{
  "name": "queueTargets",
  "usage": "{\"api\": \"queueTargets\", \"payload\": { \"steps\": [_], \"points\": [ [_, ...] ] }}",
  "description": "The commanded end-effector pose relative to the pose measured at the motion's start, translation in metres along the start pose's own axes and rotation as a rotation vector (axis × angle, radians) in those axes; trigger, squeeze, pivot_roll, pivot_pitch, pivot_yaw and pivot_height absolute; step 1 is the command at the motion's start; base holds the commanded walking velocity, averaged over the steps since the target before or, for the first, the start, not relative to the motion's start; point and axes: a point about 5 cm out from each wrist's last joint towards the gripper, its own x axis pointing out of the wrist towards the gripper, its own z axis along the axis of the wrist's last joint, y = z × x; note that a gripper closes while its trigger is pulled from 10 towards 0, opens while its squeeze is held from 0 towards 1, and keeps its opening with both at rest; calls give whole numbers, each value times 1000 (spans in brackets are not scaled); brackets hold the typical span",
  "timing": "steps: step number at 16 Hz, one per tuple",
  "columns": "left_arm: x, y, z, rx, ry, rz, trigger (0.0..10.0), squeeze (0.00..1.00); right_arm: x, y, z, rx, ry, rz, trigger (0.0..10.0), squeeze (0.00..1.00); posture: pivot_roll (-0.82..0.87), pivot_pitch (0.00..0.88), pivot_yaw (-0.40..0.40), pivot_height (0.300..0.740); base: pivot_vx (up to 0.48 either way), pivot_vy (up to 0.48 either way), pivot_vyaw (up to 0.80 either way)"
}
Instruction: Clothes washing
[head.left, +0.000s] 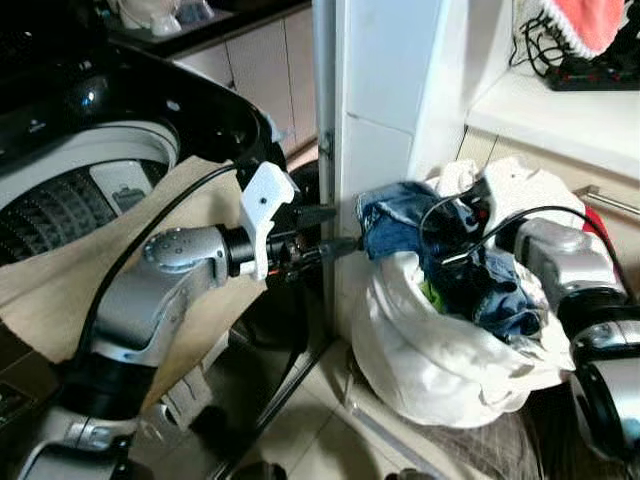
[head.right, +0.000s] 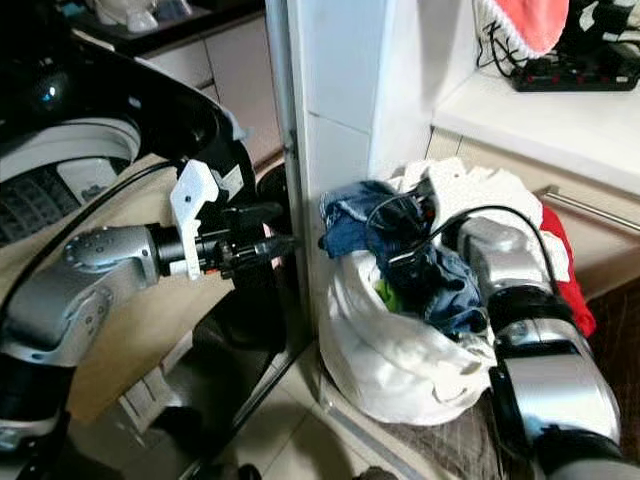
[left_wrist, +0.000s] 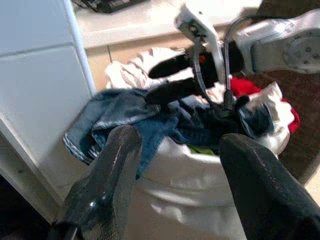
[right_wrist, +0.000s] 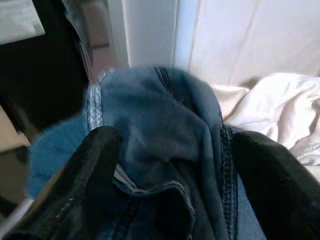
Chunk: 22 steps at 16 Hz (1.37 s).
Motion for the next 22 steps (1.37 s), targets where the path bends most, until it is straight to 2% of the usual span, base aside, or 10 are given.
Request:
{"api": "queueTargets", "payload": {
  "steps": [1, 2, 3, 5, 7, 8, 9, 14, 22],
  "points": [
    [-6, -1, 0, -5, 11, 4, 10000, 0, 2, 0, 4, -50, 9, -23, 10000, 878, -31, 113, 91, 740, 0, 0, 0],
    [-10, -3, 0, -2, 26, -1, 10000, 0, 4, -1, 1, -107, 42, -59, 10000, 0, -15, 128, 88, 740, 0, 0, 0],
    [-15, -7, 0, -4, 42, -15, 10000, 0, 6, -1, -2, -157, 74, -88, 10000, 0, -5, 135, 85, 740, 0, 0, 0],
    [-21, -17, -2, -28, 58, -69, 10000, 0, 9, 5, -6, -127, 70, -58, 10000, 0, 20, 153, 78, 740, 0, 0, 0],
    [-23, -21, -3, -29, 68, -76, 10000, 0, 11, 12, -11, -144, 87, -19, 10000, 0, 22, 155, 73, 740, 0, 0, 0],
    [-23, -22, -2, -32, 69, -67, 10000, 0, 12, 14, -12, -148, 85, -8, 4863, 0, 22, 153, 70, 740, 0, 0, 0],
    [-23, -21, -2, -34, 69, -58, 10000, 0, 13, 16, -11, -133, 72, 4, 157, 0, 21, 151, 66, 740, 0, 0, 0],
    [-22, -20, -1, -35, 73, -45, 10000, 0, 13, 20, -15, -137, 78, 53, 0, 0, 14, 142, 64, 740, 0, 0, 0],
    [-16, -16, 0, -31, 59, -33, 10000, 0, 11, 16, -11, -139, 61, 55, 0, 0, -3, 118, 64, 740, 0, 0, 0]
  ]
}}
